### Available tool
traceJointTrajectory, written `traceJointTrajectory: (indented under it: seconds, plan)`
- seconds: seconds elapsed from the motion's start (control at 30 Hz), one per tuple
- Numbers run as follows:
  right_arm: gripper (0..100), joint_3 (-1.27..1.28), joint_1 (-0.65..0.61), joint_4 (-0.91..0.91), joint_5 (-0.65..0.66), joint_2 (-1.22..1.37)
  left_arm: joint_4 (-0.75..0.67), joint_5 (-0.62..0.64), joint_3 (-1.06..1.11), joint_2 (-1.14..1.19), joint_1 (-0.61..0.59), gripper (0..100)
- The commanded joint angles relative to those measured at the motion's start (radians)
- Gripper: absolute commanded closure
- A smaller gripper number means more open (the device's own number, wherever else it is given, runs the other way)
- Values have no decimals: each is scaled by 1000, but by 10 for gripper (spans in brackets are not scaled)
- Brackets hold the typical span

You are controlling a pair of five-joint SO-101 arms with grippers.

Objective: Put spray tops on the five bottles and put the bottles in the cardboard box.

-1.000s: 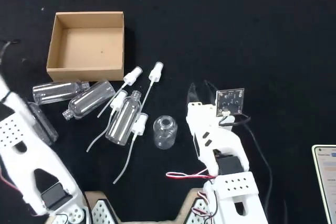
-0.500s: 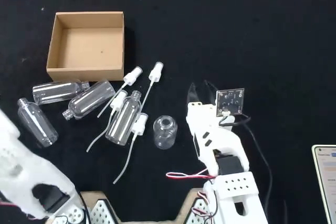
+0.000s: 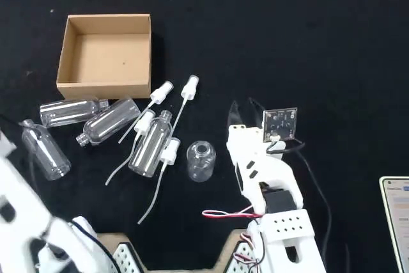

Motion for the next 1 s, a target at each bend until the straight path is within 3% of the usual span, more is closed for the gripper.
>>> traceJointTrajectory:
  seconds: [0.0, 0.1, 0.27, 0.57, 0.83, 0.97]
  plan:
    - [884, -1, -8, -21, 9, -21, -17, 5, 21, -41, -7, 970]
    - [884, -1, -8, -21, 9, -21, -40, 5, -8, 72, -22, 937]
    - [884, 1, -8, -21, 9, -21, -35, 5, -182, 356, -42, 753]
    - [884, 1, -11, -21, 9, -21, 3, 5, -699, 896, -131, 743]
    - [884, 1, -12, -23, 9, -21, 9, 5, -1176, 1297, -128, 742]
    - [884, 1, -12, -23, 9, -21, 115, 5, -1412, 1467, -90, 742]
